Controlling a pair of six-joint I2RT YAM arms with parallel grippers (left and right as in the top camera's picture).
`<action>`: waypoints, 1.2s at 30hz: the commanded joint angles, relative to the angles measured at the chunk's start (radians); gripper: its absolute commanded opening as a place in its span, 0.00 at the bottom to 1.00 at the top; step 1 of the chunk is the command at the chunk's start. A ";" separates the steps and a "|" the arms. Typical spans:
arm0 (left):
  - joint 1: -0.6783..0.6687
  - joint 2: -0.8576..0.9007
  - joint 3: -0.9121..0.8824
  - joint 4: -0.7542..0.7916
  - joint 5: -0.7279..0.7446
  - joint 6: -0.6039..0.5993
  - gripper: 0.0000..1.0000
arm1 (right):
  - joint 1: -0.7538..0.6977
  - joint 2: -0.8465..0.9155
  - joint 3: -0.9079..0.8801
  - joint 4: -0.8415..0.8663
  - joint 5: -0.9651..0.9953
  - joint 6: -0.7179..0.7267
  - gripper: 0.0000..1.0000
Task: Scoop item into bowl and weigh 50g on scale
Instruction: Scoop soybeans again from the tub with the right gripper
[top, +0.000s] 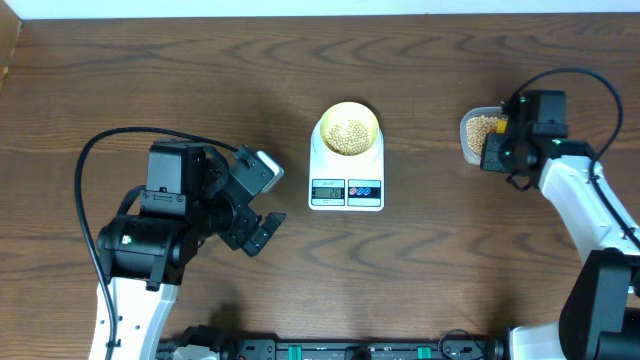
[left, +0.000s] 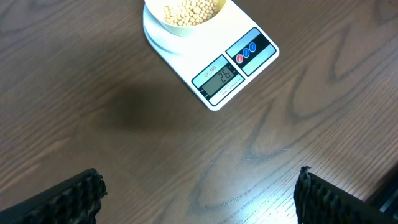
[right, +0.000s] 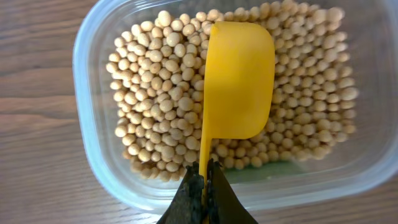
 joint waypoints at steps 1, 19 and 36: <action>0.005 0.000 0.019 0.001 -0.002 0.018 0.99 | -0.035 -0.014 -0.001 -0.024 -0.211 0.008 0.01; 0.005 0.000 0.019 0.001 -0.002 0.018 0.99 | -0.297 -0.017 -0.001 -0.094 -0.491 0.009 0.01; 0.005 0.000 0.019 0.001 -0.002 0.018 0.99 | -0.427 -0.017 -0.001 -0.121 -0.740 -0.007 0.01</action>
